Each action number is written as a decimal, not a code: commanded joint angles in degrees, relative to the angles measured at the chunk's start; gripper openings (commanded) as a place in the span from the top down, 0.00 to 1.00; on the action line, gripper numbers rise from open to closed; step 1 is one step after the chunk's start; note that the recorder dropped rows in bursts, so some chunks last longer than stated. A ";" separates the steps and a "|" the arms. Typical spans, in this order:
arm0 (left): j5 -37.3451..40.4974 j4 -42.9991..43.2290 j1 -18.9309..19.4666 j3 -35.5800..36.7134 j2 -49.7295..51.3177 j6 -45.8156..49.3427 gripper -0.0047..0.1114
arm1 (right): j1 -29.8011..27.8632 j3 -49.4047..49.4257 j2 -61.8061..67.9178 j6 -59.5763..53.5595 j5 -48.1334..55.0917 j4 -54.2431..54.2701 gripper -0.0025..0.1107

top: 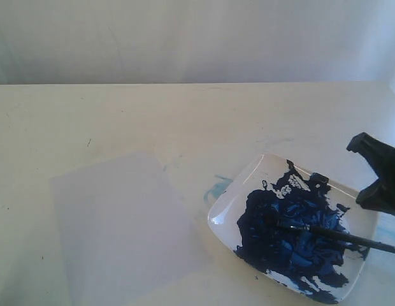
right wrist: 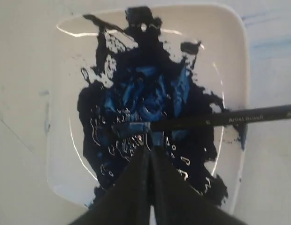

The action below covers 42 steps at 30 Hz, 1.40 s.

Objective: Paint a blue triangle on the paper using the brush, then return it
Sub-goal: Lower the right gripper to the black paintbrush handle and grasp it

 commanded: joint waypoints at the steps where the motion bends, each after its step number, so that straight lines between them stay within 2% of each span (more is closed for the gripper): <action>1: -0.08 -0.19 -0.09 0.23 -0.22 0.00 0.96 | -0.08 -0.32 1.28 0.78 7.44 -2.70 0.98; 7: -0.08 -0.19 -0.09 0.23 -0.22 0.00 0.96 | -0.08 0.68 -0.14 11.48 12.65 -9.74 0.98; 12: -0.08 -0.19 -0.09 0.23 -0.22 0.00 0.96 | -0.08 8.21 -5.88 25.20 3.21 -13.52 0.97; 15: -0.08 -0.19 -0.09 0.23 -0.22 0.00 0.96 | -0.08 12.89 -9.33 36.30 -2.92 -17.08 0.93; 21: -0.08 -0.19 -0.09 0.23 -0.22 0.00 0.96 | -0.08 18.57 -11.30 46.20 -11.67 -18.39 0.76; 27: -0.08 -0.19 -0.09 0.23 -0.22 0.00 0.96 | -0.08 20.35 -11.30 48.24 -17.41 -19.27 0.57; 30: -0.08 -0.19 -0.09 0.23 -0.22 0.00 0.96 | -0.08 20.35 -11.30 50.01 -18.74 -23.35 0.50; 33: -0.08 -0.19 -0.09 0.23 -0.22 0.00 0.96 | -0.08 20.35 -11.30 50.57 -20.84 -28.32 0.49; 37: -0.08 -0.19 -0.09 0.23 -0.22 0.00 0.96 | -0.08 20.35 -11.30 51.72 -21.76 -29.25 0.49; 42: -0.08 -0.19 -0.09 0.23 -0.22 0.00 0.96 | -0.08 20.35 -10.60 67.84 -20.59 -29.57 0.50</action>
